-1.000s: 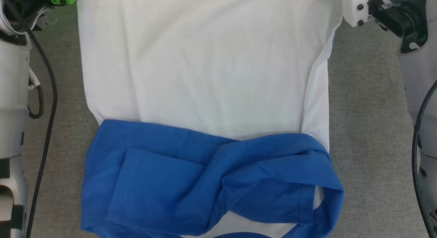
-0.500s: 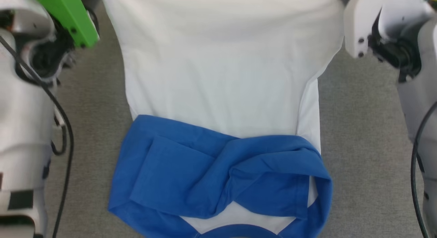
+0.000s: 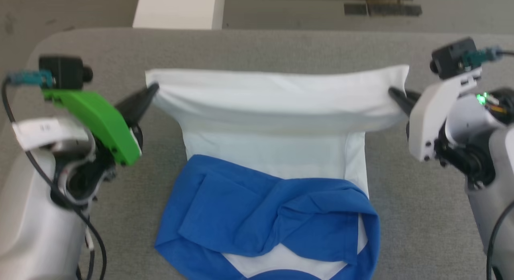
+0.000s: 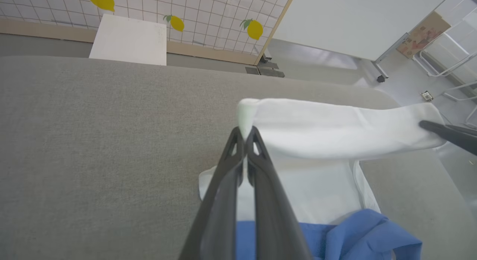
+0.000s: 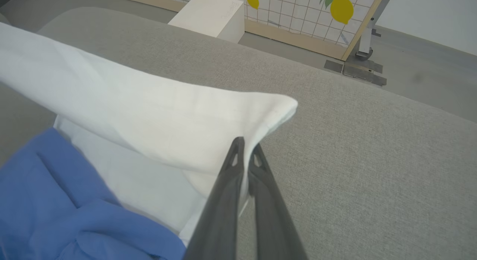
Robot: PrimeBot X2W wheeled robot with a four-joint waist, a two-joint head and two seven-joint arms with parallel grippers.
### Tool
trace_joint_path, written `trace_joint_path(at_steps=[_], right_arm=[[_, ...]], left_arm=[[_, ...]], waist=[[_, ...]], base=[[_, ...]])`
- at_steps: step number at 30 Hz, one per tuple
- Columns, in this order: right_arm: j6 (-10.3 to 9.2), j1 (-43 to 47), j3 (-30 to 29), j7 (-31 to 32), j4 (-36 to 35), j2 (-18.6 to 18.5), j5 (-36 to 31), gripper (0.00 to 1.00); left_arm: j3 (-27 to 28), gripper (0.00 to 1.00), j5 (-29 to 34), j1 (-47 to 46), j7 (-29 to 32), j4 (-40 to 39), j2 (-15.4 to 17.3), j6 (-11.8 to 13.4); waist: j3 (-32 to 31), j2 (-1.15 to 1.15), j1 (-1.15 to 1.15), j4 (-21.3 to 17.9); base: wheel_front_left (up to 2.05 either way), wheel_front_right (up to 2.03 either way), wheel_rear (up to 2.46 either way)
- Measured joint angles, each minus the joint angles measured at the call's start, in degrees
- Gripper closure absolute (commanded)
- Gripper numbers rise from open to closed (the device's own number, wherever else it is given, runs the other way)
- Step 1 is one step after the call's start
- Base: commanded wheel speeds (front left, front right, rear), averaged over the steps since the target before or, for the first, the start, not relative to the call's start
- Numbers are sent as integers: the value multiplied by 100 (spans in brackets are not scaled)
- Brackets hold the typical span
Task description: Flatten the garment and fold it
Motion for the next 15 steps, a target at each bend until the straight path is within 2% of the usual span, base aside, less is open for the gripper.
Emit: trace_joint_path(at_steps=[8,15], right_arm=[[0,1330,-282,140,-661,33,131,100],[0,2481,-456,254,-884,245,149,100]], left_arm=[[40,100,-14,1543,-220,-917,29,296],[102,100,-142,2836,-489,-1217,-100,528]], waist=[[-673,0,0,95],[-1039,0,0,133]], base=[[0,0,0],[0,0,0]])
